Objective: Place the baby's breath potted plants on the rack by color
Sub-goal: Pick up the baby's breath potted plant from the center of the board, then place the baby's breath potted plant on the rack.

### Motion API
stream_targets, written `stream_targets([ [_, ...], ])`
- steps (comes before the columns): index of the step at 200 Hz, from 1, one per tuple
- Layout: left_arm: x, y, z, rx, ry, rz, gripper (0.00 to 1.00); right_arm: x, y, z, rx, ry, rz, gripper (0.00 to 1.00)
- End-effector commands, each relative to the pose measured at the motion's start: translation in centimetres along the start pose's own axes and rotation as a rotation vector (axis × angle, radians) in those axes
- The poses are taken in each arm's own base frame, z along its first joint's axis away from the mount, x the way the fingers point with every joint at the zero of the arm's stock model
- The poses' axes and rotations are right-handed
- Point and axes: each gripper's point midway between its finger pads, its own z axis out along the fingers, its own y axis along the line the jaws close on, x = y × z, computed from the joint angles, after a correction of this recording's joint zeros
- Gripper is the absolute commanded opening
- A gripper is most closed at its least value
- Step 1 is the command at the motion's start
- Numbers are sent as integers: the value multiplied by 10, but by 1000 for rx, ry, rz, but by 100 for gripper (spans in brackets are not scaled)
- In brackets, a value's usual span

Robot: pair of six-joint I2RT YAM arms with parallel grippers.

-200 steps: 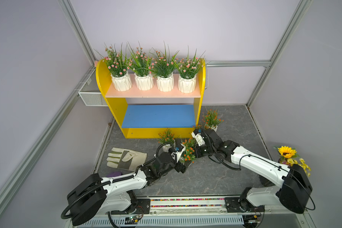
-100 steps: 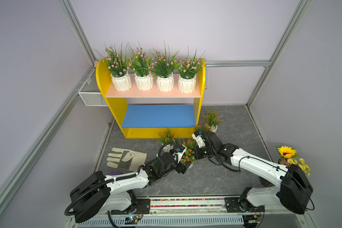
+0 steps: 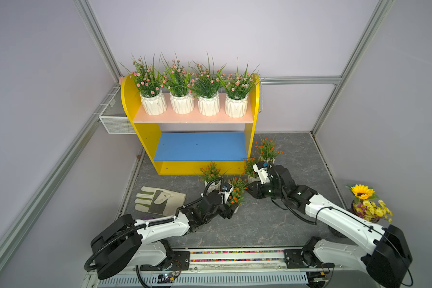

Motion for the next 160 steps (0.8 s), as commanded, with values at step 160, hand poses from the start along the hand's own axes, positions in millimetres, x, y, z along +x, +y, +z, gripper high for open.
stream_targets([
  [160, -136, 112, -95, -525, -206, -157, 40, 17, -45, -41, 135, -55, 63, 31],
])
